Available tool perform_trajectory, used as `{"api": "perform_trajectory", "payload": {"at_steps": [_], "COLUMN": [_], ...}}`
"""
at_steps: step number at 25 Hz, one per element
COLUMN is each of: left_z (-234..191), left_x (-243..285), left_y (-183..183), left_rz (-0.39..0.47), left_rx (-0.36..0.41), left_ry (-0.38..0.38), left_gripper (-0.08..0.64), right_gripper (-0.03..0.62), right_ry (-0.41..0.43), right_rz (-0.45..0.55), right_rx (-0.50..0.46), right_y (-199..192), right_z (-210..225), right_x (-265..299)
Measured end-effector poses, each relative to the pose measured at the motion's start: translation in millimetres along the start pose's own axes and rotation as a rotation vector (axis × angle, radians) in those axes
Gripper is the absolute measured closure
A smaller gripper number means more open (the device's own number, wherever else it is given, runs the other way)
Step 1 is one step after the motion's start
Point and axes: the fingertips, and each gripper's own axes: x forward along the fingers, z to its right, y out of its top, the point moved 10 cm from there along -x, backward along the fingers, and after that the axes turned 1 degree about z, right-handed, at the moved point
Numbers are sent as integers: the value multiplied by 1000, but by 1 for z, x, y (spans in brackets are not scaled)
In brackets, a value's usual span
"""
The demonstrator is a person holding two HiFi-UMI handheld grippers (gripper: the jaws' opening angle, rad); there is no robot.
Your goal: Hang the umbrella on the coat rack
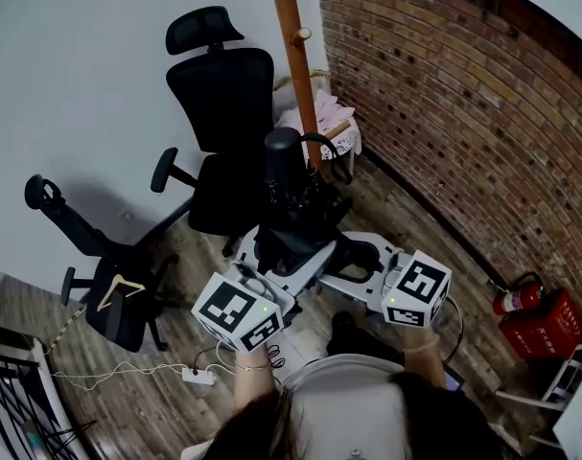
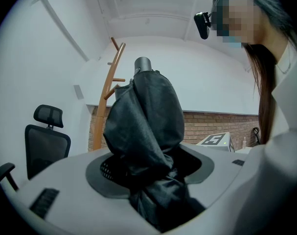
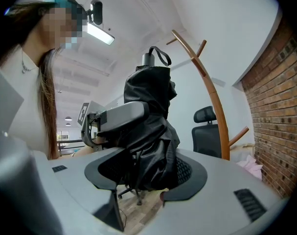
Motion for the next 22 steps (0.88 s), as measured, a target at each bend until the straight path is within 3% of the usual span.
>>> {"api": "perform_trajectory", "payload": {"at_steps": [22], "left_z": [-40], "left_x": [45], "left_y": [20], "left_rz": [49], "left_rx": [38], "left_ry": [117], "left_gripper": [279], "right_gripper": [348], "right_ry": [96], "right_rz": [4], "right_rx": [-42], "right_y": [32], "right_z": [71], "right_x": [20]}}
